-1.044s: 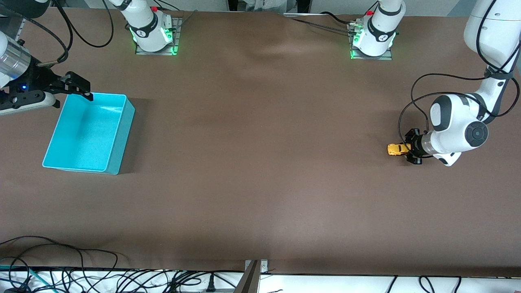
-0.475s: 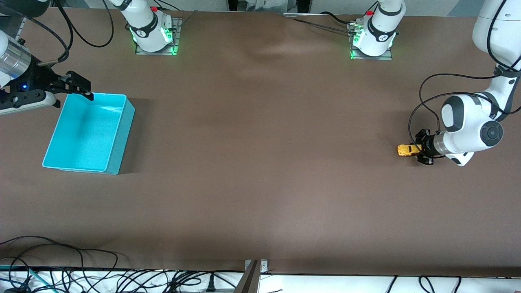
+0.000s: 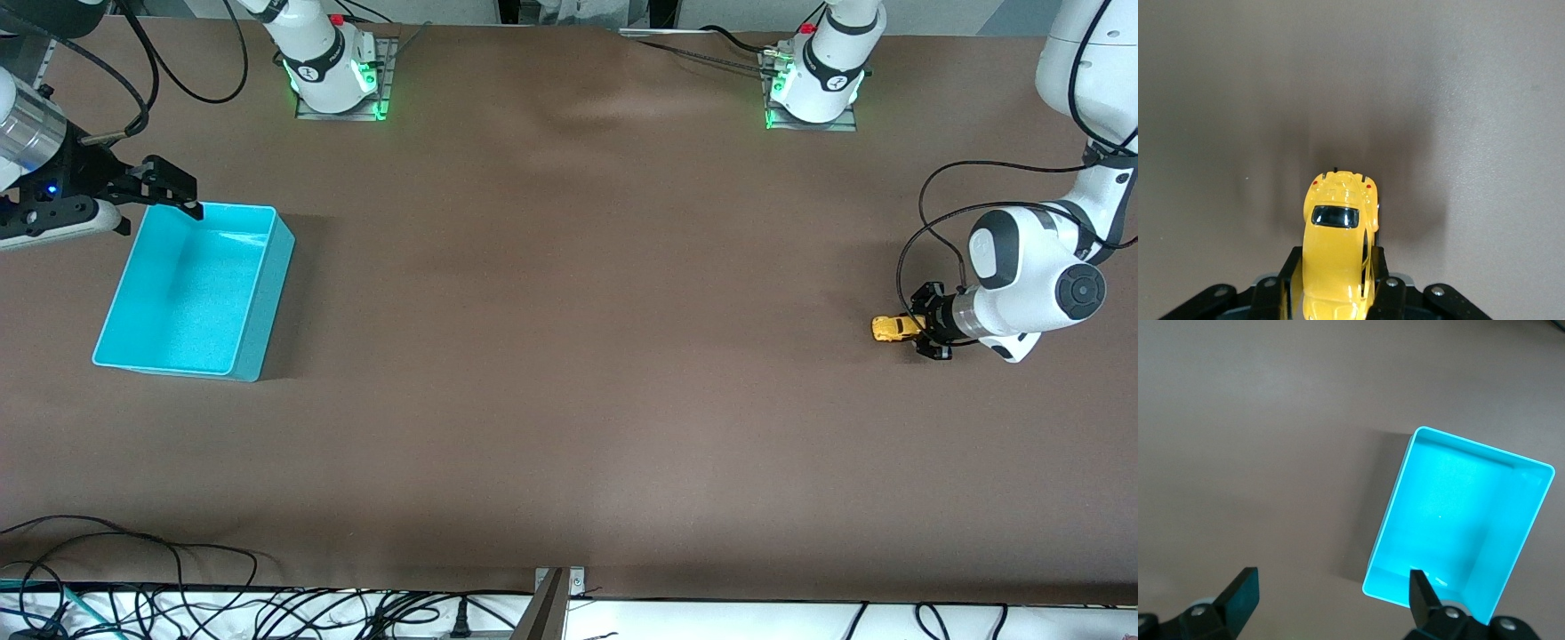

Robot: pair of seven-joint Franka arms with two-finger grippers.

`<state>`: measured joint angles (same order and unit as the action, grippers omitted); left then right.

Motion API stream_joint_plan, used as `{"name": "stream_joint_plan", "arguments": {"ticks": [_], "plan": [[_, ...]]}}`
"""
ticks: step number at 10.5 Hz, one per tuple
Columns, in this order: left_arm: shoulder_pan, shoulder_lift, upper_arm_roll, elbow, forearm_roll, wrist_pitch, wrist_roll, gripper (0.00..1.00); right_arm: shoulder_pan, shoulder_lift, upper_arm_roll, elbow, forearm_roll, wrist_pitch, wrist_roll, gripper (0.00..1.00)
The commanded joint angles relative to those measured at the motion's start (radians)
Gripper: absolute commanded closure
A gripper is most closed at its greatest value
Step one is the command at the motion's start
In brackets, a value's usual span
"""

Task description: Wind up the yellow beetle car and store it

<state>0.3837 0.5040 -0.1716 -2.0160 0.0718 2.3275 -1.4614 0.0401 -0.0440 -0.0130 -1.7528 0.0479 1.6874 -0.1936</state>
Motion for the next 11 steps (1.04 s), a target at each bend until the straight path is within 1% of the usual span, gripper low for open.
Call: {"name": "stream_joint_plan", "arguments": {"ticks": [1,2,3,7,10,11], "plan": [[0.007,0.08,0.014,0.043,0.034,0.03,0.01,0.8,-0.003,-0.025,0.001,-0.03,0.018,0.014,-0.013,0.0],[0.007,0.079,0.012,0.043,0.034,0.03,0.003,0.2,-0.005,-0.025,0.001,-0.034,0.018,0.014,-0.013,0.0],[0.007,0.076,0.012,0.045,0.034,0.029,0.0,0.0,-0.003,-0.025,0.001,-0.037,0.017,0.015,-0.013,0.0],[0.007,0.067,0.012,0.048,0.034,0.024,-0.004,0.0,-0.003,-0.037,0.004,-0.037,0.018,0.009,-0.012,0.0],[0.006,0.019,0.003,0.06,0.034,-0.026,0.01,0.0,-0.003,-0.037,0.007,-0.039,0.018,0.012,-0.01,0.0],[0.0,0.005,-0.002,0.08,0.036,-0.054,0.013,0.0,-0.003,-0.036,0.007,-0.037,0.018,0.011,-0.01,0.0]]}}
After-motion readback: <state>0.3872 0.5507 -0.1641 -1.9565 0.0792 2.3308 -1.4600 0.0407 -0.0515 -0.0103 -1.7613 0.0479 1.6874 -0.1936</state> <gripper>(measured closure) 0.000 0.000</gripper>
